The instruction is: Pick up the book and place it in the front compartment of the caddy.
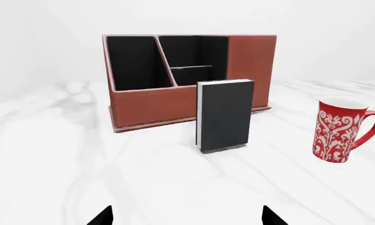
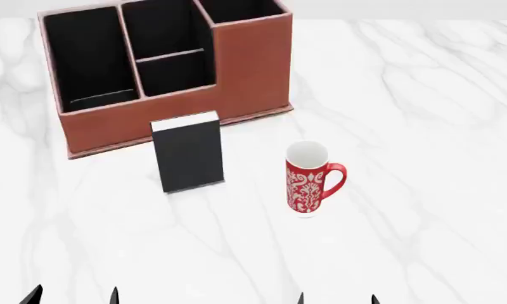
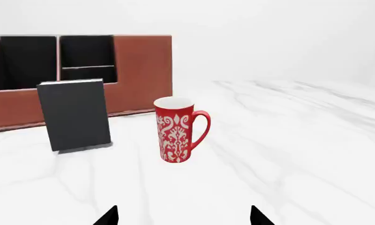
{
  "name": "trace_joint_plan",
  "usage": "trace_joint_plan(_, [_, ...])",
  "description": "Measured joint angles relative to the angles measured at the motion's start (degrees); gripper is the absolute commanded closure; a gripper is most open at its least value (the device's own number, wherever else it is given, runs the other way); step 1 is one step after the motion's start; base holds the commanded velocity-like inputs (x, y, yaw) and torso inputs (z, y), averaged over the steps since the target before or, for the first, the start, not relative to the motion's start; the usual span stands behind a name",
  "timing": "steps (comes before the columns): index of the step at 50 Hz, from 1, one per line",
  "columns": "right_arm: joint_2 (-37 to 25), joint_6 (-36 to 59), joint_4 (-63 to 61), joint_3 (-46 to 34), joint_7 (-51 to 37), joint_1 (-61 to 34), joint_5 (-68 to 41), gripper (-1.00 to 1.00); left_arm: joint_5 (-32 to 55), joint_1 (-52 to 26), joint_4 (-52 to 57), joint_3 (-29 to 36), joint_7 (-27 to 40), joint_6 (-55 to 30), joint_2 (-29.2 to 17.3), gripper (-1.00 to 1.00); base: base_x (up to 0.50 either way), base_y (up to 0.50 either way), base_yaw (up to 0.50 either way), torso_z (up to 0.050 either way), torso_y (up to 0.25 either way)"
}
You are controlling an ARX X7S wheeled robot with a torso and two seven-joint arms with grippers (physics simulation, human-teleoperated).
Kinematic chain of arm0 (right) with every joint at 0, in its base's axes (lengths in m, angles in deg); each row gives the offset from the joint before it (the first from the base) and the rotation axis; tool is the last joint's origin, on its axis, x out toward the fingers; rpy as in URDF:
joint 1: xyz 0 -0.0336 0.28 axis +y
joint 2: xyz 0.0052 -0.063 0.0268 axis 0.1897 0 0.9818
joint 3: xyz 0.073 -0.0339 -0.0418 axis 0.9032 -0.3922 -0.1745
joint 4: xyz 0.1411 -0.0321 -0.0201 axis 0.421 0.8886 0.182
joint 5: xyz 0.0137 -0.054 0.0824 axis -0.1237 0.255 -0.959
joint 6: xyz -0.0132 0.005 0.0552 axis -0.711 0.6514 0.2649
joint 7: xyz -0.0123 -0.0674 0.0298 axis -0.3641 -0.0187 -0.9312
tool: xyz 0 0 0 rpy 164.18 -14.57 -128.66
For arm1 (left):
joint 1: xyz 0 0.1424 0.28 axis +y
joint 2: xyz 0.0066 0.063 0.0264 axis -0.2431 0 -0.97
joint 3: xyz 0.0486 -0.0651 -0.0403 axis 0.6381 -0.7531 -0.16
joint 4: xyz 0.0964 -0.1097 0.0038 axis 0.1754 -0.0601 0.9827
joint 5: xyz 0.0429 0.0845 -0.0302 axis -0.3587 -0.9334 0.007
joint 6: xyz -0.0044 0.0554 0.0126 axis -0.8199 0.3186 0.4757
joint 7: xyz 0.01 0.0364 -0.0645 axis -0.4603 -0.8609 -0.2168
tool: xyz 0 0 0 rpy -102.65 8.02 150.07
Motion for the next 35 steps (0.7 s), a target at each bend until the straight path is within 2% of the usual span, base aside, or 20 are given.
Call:
trace_joint_plan(26, [-3.10,2.46,-1.83,-3.38,-1.16,0.25,-6.07,-1.00,4.63,-0.06,0.17,2.80,3.41,-0.54,-2.79,-1.00,0.00,0.00,0.00,0.000,0.000])
trace_joint_plan(35, [-4.36,6.01,-2.91,-4.26,-2.19,-0.71,-6.81,-1.00,4.46,-0.55,0.13,3.76,5.39,-1.48,-3.58,-1.00,0.00,0.00,0.00,0.000,0.000])
